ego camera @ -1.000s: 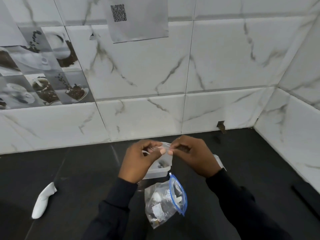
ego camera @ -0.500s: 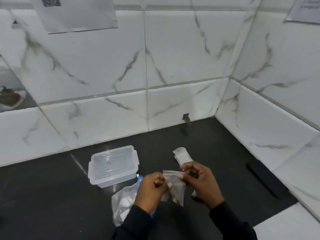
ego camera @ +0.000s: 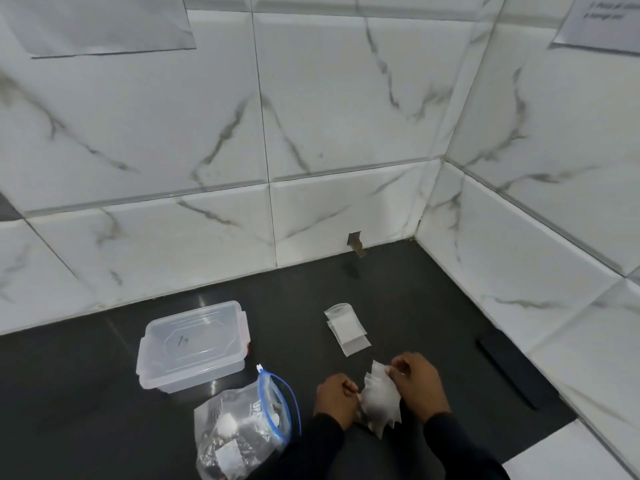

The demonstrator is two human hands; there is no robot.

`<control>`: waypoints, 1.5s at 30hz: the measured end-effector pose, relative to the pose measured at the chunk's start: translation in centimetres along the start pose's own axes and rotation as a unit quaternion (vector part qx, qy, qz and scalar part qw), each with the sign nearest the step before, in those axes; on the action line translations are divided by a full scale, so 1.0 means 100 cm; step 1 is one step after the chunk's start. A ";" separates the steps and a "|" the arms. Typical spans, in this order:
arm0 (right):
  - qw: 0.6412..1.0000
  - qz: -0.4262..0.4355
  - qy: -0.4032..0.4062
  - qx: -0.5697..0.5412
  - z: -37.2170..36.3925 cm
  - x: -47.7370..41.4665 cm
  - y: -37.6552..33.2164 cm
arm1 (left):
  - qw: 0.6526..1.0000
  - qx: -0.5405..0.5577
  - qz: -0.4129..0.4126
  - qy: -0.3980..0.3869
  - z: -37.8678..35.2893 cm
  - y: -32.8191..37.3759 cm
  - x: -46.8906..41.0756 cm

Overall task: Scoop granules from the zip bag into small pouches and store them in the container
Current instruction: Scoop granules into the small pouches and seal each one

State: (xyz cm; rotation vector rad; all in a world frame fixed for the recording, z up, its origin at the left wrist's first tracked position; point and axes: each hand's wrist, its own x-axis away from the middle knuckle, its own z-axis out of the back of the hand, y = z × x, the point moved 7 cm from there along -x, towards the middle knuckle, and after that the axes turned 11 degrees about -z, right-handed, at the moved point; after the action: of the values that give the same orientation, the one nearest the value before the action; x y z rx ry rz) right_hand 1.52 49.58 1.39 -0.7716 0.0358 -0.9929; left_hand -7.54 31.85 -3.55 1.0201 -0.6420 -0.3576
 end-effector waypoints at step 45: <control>0.915 0.307 -0.247 -0.090 -0.098 0.223 -0.204 | 0.942 -0.010 -0.173 0.289 0.249 0.032 0.201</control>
State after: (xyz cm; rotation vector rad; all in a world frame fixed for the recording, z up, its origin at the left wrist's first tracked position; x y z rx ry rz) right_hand -4.42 20.73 13.21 -1.0779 -0.0674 -0.1813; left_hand -8.30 5.49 14.87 1.1513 0.0750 -0.3463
